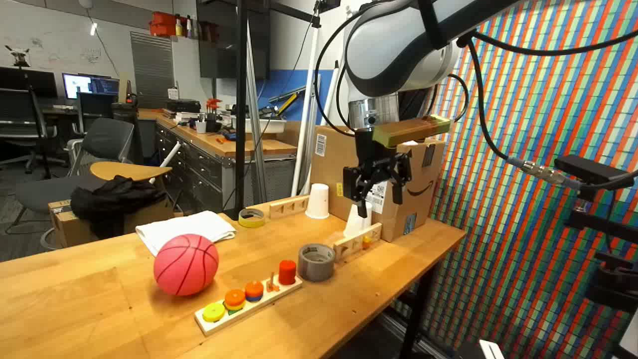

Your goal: Move the basketball to the right

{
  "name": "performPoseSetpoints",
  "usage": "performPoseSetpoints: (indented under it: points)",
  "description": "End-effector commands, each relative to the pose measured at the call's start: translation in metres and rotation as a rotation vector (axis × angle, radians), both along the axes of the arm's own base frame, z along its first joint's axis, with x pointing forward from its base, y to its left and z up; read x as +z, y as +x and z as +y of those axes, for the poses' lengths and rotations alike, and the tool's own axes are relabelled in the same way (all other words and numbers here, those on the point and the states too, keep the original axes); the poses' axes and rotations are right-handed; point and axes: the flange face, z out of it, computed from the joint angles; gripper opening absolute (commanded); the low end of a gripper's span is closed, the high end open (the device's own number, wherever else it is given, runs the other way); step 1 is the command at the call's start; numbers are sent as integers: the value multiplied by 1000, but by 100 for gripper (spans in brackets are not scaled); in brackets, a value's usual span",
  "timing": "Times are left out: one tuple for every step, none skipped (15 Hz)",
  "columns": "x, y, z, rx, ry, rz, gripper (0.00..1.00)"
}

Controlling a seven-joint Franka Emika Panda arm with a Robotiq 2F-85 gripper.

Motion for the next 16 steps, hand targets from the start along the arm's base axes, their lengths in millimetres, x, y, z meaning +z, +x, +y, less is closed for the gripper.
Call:
performPoseSetpoints:
  points:
    - [2, 1, 0, 0, 0, -3, 100]
    - [4, 1, 0, 0, 0, -7, 100]
    - [5, 2, 0, 0, -1, -10, 100]
    - [5, 2, 0, 0, -1, -11, 100]
    - [5, 2, 0, 0, -1, -11, 100]
    - [5, 2, 0, 0, -1, -11, 100]
    - [5, 2, 0, 0, -1, -11, 100]
    - [5, 2, 0, 0, -1, -11, 100]
    - [5, 2, 0, 0, -1, -11, 100]
    - [5, 2, 0, 0, -1, -11, 100]
    - [5, 2, 0, 0, -1, -11, 100]
    - [5, 2, 0, 0, -1, -11, 100]
    - [5, 2, 0, 0, -1, -11, 100]
    - [2, 0, 6, 18, 1, -6, 100]
    - [0, -1, 10, 28, 3, -1, 100]
    - [-2, -3, 19, 56, 11, -3, 100]
